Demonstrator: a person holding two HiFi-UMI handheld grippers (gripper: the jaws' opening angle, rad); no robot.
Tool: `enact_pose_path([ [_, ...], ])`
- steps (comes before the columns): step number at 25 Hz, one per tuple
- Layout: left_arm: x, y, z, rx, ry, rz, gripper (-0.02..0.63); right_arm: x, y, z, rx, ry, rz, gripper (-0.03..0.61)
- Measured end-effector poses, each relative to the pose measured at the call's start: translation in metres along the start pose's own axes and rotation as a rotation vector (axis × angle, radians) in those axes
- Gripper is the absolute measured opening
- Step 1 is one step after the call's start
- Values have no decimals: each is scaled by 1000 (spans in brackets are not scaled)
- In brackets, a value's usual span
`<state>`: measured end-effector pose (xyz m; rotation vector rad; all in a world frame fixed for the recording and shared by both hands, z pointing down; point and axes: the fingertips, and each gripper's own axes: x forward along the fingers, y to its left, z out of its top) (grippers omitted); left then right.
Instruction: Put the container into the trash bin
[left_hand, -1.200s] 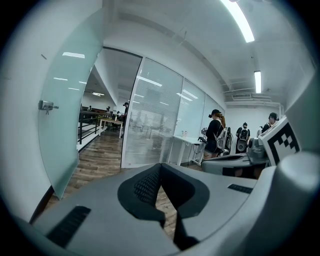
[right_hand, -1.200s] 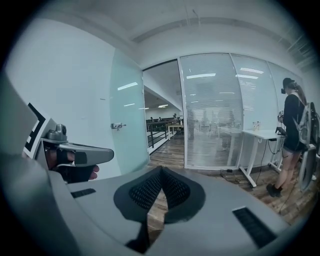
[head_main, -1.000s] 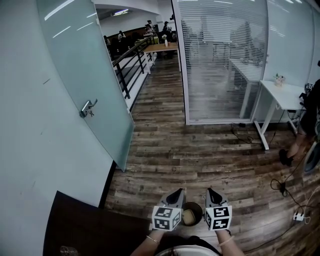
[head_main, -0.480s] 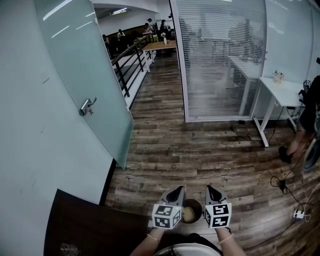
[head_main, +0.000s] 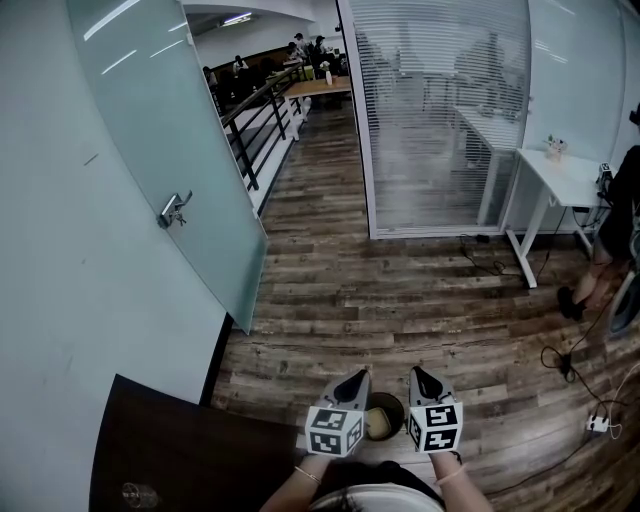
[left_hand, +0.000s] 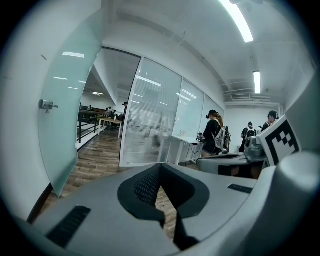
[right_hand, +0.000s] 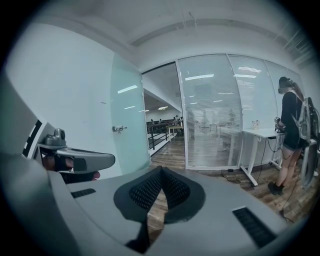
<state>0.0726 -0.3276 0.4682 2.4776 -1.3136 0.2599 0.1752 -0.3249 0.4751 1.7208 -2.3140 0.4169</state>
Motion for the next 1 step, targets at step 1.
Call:
enact_pose_path([
  [1,-1,0,-1,-1,1,-1,15,0,1,0,1,0,1,8],
])
